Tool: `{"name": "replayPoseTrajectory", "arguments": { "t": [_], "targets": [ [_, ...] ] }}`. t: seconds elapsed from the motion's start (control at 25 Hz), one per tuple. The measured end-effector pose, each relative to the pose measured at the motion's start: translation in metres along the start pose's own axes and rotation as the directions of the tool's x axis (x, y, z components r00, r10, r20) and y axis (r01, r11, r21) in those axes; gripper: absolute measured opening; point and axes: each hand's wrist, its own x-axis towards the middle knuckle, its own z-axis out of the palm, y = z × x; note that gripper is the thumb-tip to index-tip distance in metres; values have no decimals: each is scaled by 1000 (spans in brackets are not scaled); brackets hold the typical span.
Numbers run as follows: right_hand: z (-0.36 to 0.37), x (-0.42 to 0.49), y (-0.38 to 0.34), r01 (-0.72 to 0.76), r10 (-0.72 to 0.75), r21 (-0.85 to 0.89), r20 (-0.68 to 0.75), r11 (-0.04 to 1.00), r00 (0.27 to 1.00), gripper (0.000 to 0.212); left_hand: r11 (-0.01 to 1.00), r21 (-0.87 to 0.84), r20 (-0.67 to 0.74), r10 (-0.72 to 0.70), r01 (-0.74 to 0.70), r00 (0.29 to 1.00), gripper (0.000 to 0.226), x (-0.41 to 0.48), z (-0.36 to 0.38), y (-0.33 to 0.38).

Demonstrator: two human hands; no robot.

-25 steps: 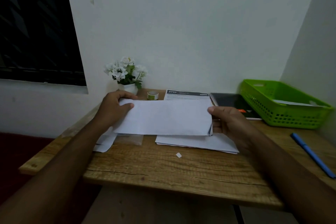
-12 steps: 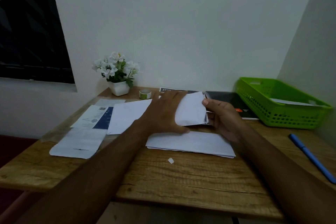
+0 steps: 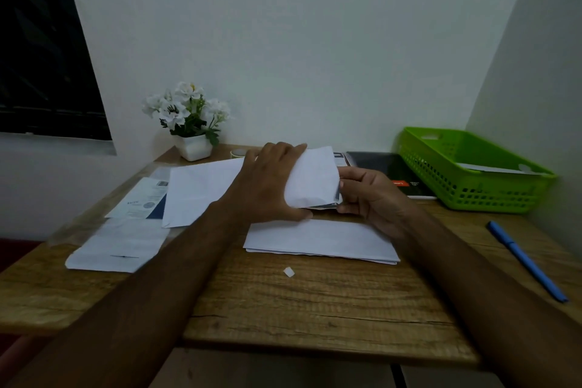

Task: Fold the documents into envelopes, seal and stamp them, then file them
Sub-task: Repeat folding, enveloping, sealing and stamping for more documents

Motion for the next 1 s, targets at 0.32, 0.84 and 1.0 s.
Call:
{"name": "replayPoseTrajectory", "arguments": {
  "t": [0.32,0.84,1.0],
  "targets": [
    [10,3,7,10,-35,-158,-158,987,987,23,987,29,-10,157,-157,988,98,1,-3,21],
    [7,4,5,171,-238,-261,-254,950,937,34,992,126,-53,35,-28,998,102,-3,-11,16],
    [5,5,6,132,-217,-316,-251,940,943,34,992,119,-96,65,-53,993,92,-3,-12,16]
  ]
}}
